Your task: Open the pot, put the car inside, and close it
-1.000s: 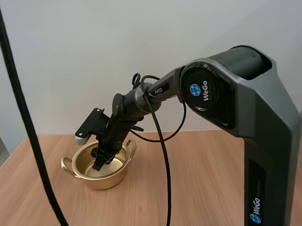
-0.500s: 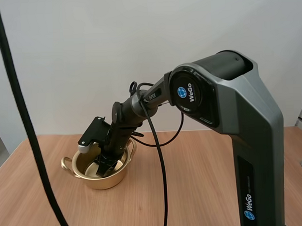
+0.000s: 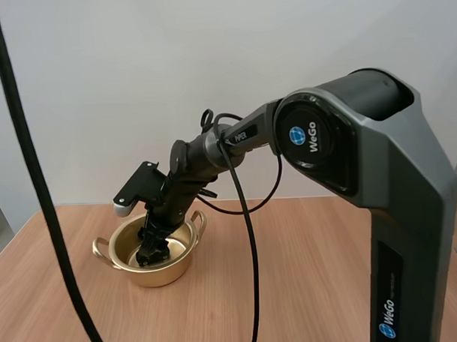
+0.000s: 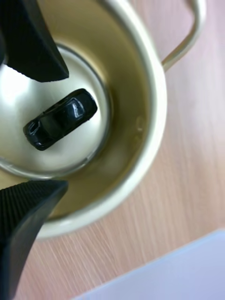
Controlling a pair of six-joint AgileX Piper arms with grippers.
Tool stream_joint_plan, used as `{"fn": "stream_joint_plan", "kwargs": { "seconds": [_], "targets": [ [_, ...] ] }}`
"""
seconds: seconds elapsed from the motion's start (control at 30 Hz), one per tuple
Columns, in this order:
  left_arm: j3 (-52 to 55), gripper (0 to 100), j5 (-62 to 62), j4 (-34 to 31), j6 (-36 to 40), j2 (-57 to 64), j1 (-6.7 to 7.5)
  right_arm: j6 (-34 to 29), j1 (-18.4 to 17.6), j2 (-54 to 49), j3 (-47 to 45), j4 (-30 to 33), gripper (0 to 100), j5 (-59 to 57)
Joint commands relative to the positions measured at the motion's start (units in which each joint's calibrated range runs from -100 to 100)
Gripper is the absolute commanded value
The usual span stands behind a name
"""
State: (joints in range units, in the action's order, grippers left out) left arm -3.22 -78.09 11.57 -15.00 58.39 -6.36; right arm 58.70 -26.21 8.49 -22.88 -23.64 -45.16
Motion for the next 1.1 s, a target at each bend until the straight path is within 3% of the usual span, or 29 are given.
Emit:
{"fn": "stream_joint_plan", "kwargs": {
  "seconds": [0.0, 0.2, 0.3, 0.4, 0.53, 0.77, 1.07],
  "targets": [
    [-0.06, 0, -0.02, -0.01, -0.02, 0.05, -0.06, -0.52, 0.06, -3.78, 0.07, -0.1, 100, -0.49],
    [-0.06, 0, -0.02, -0.13, -0.02, -0.05, -0.06, -3.79, 0.41, -15.0, 0.07, 1.35, 100, -4.75],
    [0.25, 0, -0.02, -0.24, -0.02, -0.05, -0.06, -7.94, 1.38, -21.59, 0.07, 5.75, 99, -5.97],
    [1.98, 0, -0.02, -0.7, -0.02, -0.75, -0.06, -13.14, 2.95, -27.51, 0.07, 12.31, 72, -8.35],
    [6.46, 0, 0.97, -1.2, -0.02, -3.55, -0.06, -17.3, 6.22, -35.49, 0.07, 17.62, 2, -13.81],
    [16.67, 0, 5.5, -1.2, -0.02, -10.4, -0.06, -17.43, 11.8, -48.56, 0.07, 20.42, 0, -20.45],
    [27.46, 0, 7.89, 0.72, -0.42, -19.76, -0.06, -19.96, 17.5, -59.32, 0.07, 24.8, 0, -19.88]
  ]
}}
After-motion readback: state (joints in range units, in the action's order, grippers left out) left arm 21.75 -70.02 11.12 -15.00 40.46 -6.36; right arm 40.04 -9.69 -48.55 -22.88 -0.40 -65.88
